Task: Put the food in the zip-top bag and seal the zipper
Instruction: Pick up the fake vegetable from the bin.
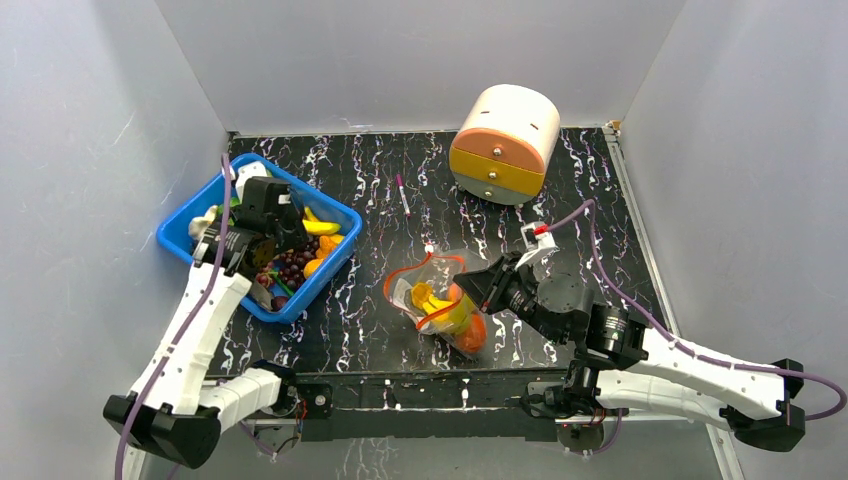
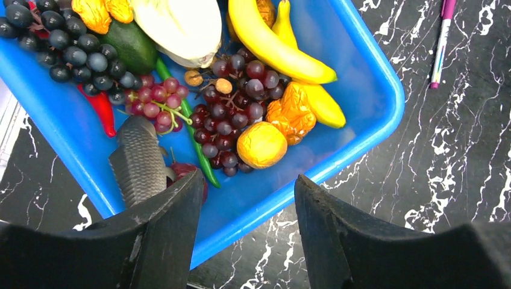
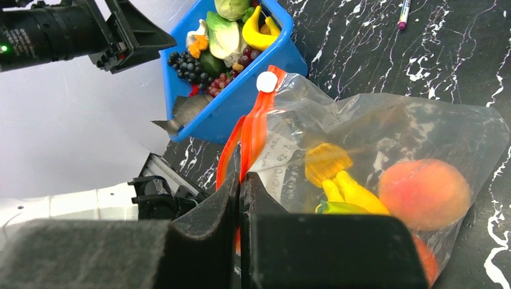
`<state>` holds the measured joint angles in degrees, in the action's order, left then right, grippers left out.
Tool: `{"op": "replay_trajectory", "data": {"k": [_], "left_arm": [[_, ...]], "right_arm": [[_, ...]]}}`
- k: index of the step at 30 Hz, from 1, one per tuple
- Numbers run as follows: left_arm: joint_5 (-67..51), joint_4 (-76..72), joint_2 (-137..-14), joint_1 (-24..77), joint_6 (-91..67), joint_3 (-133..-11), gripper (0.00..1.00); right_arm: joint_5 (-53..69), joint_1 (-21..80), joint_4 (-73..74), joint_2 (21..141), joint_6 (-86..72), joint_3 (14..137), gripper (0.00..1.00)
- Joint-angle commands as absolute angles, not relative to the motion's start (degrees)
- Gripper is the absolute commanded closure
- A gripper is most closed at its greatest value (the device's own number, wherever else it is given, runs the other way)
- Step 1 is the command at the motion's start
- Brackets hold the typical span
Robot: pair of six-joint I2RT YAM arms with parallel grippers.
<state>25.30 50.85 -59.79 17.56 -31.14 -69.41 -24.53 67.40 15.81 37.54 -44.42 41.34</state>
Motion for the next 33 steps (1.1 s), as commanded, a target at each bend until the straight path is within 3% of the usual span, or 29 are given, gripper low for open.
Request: {"op": "replay_trajectory", "data": {"k": [1, 12, 16, 18, 22, 33], "left_arm": [[26.49, 47.19, -62.55, 17.11, -30.30, -70.34, 0.44], [28.41, 32.52, -71.34, 10.20, -25.13, -65.48, 0.46], [26.35, 22.31, -72.55, 6.03, -16.42, -63.79, 0.37], [23.17, 22.64, -75.94, 3.48, -15.08, -66.41, 0.25], [26.82, 20.94, -82.99, 2.71, -10.60, -69.78, 0.10], [29.16, 10.27, -91.23, -0.39, -4.52, -72.66, 0.02]], "right_arm": [[-25.58, 67.68, 11.65, 36.95, -42.64, 43.32, 1.00], [-24.48, 67.68, 12.13, 37.35, -43.40, 43.29, 1.00], [-24.17, 67.68, 11.87, 37.88, -43.52, 43.37, 1.00], [-24.22, 67.68, 11.87, 38.37, -43.31, 43.69, 1.00], [-24.74, 67.68, 12.10, 38.97, -42.41, 44.51, 1.00], [-27.71, 67.68, 14.85, 39.36, -39.89, 46.43, 1.00]]}}
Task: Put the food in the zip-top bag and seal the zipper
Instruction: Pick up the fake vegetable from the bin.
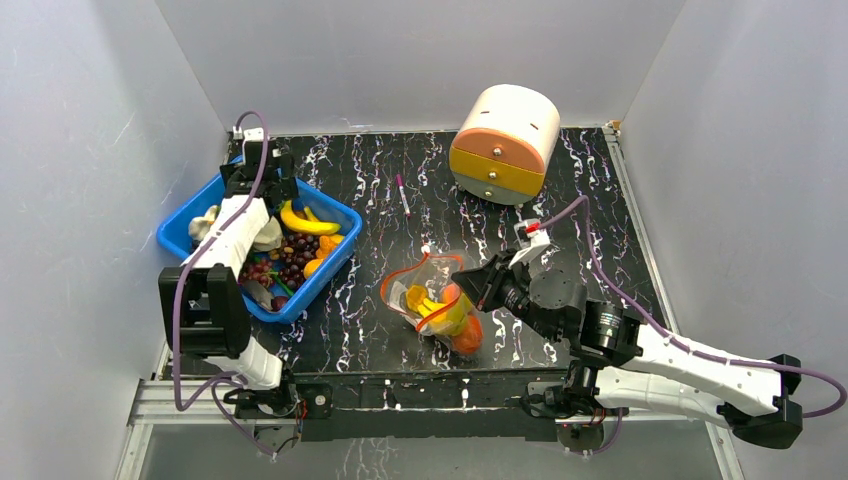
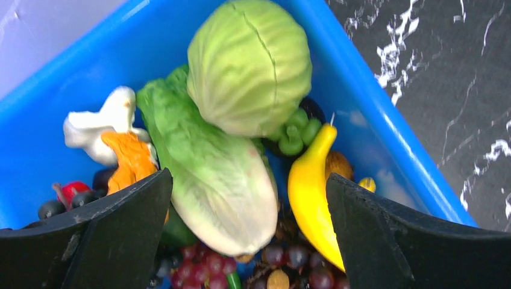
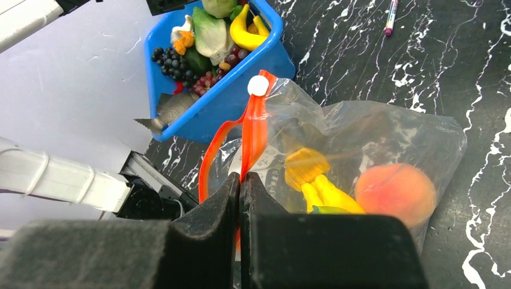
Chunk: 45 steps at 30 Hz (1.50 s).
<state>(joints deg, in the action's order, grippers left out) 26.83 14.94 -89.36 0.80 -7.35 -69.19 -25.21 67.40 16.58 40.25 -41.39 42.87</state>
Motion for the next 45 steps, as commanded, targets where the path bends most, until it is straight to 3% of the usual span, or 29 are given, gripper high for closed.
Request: {"op": "replay_trajectory", "data": {"k": [1, 11, 24, 28, 33, 45], "left_arm": [[29.02, 10.00, -92.05, -0.63, -4.27, -72.88, 0.02], [27.69, 7.57, -100.54, -1.93, -2.05, -78.13, 0.02], [34.07, 7.03, -107.25, -1.95, -0.34, -80.14, 0.02], [33.90, 7.10, -107.39, -1.93, -0.11, -80.60, 0.09], [33.14, 9.57, -106.10, -1.98, -0.83, -81.61, 0.29], [26.95, 17.31, -91.19, -1.66, -8.67, -77.42, 0.42]], "right_arm": [[-27.95, 67.68, 14.73, 39.15, -39.82, 46.26, 1.00], [-29.28, 67.67, 14.33, 39.61, -38.43, 46.30, 1.00], [-30.80, 67.63, 14.41, 39.51, -37.40, 46.49, 1.00], [-31.08, 67.68, 14.58, 39.55, -37.15, 46.49, 1.00], [-31.15, 67.66, 15.11, 39.43, -37.10, 46.76, 1.00], [-29.44, 67.68, 13.50, 39.29, -39.10, 44.50, 1.00]]}}
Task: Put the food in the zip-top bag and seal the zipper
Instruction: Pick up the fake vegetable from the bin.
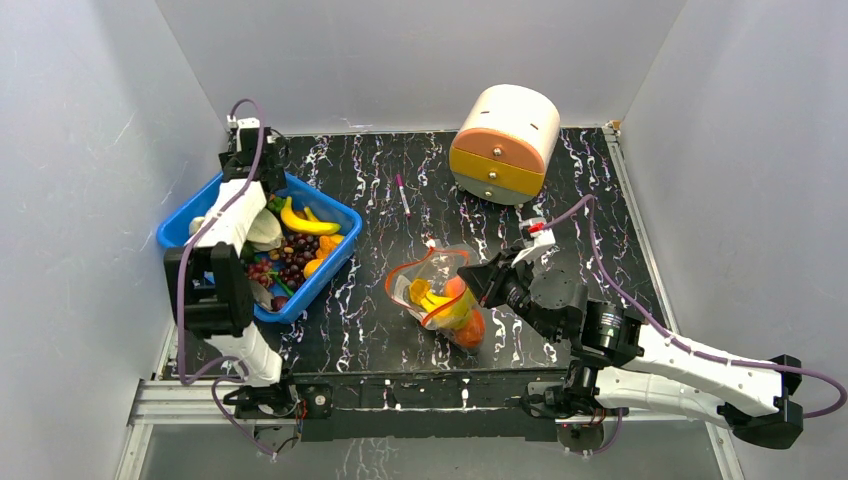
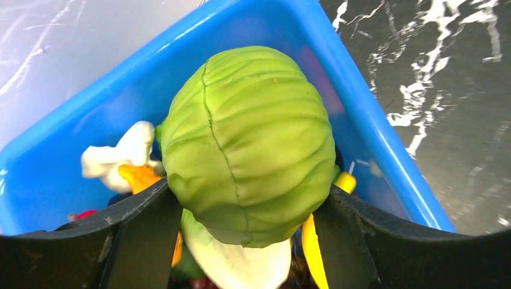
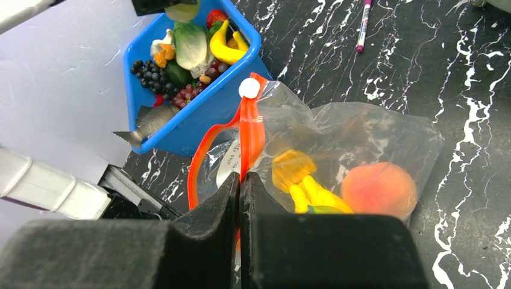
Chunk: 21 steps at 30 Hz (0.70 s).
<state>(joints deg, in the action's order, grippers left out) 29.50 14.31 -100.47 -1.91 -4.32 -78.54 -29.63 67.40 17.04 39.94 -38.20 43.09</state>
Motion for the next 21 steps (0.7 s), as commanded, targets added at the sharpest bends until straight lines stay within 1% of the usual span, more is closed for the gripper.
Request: {"op": "replay_trajectory", "data": {"k": [1, 4, 10, 17, 21], "left_arm": [[25.63, 18.15, -89.90, -1.56, -9.62, -76.90, 0.43], [21.54, 20.48, -85.77, -1.34, -12.02, -74.80, 0.47], [16.13, 26.36, -78.81, -1.40, -15.57, -72.35, 0.47], [3.46, 30.72, -70.53, -1.32, -16.03, -69.23, 0.47], [-4.74, 33.13, -66.71, -1.36, -15.36, -68.45, 0.47]], "right_arm": [[-29.26, 67.66, 13.47, 39.47, -39.11, 44.55, 1.00], [-28.71, 67.68, 13.95, 40.17, -39.79, 44.92, 1.00], [-28.93, 67.68, 16.37, 41.54, -41.04, 47.15, 1.00], [-30.67, 67.68, 18.26, 42.59, -41.96, 48.88, 1.00], [-29.19, 67.68, 17.23, 43.14, -42.52, 48.65, 1.00]]}}
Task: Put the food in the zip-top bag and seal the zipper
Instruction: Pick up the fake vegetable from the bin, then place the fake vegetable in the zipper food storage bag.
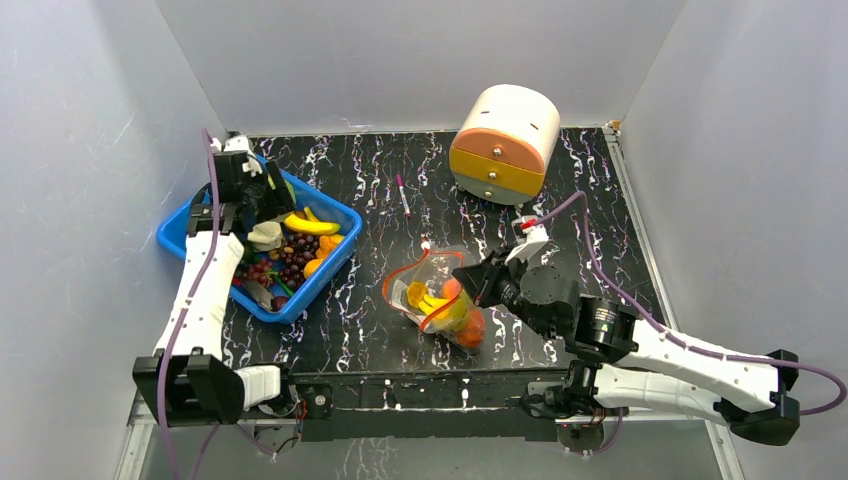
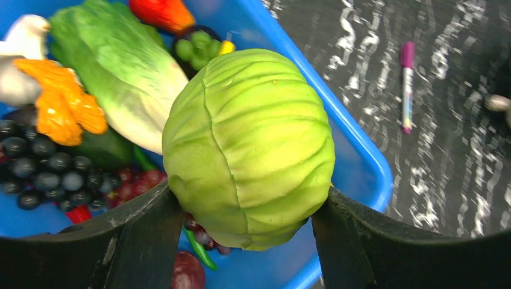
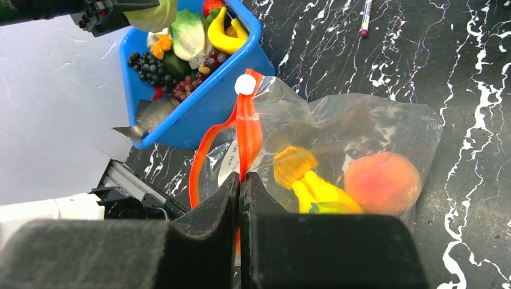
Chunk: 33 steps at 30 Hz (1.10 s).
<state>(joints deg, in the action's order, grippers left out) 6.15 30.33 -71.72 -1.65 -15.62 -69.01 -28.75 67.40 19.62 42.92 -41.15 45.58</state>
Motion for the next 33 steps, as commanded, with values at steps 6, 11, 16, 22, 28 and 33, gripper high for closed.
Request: {"op": "replay_trajectory", "data": {"k": [6, 11, 16, 22, 28, 33], "left_arm": [[-21.90, 35.58, -60.98, -1.32, -17.26, -67.69, 0.48], [-36.76, 33.42, -57.05, -0.83, -19.03, -64.70, 0.48], [-49.97, 25.85, -54.03, -0.05, -24.87, -59.97, 0.48], [-54.42, 22.91, -52.23, 2.18, -27.03, -57.12, 0.48], [-63.54, 15.80, -51.01, 6.31, -33.05, -53.25, 0.46], [-65.18, 13.85, -50.39, 9.02, -34.33, -49.32, 0.45]], "right_arm": [[-28.56, 67.67, 14.85, 45.23, -44.27, 47.92, 1.00], [-31.11, 67.67, 11.25, 45.51, -47.32, 45.60, 1.00], [-32.96, 67.68, 10.65, 48.35, -47.56, 47.32, 1.00], [-33.44, 67.67, 8.73, 49.99, -49.92, 47.54, 1.00], [-35.40, 67.68, 5.95, 48.73, -50.82, 45.53, 1.00], [-34.24, 67.68, 5.78, 50.06, -50.37, 46.55, 1.00]]}}
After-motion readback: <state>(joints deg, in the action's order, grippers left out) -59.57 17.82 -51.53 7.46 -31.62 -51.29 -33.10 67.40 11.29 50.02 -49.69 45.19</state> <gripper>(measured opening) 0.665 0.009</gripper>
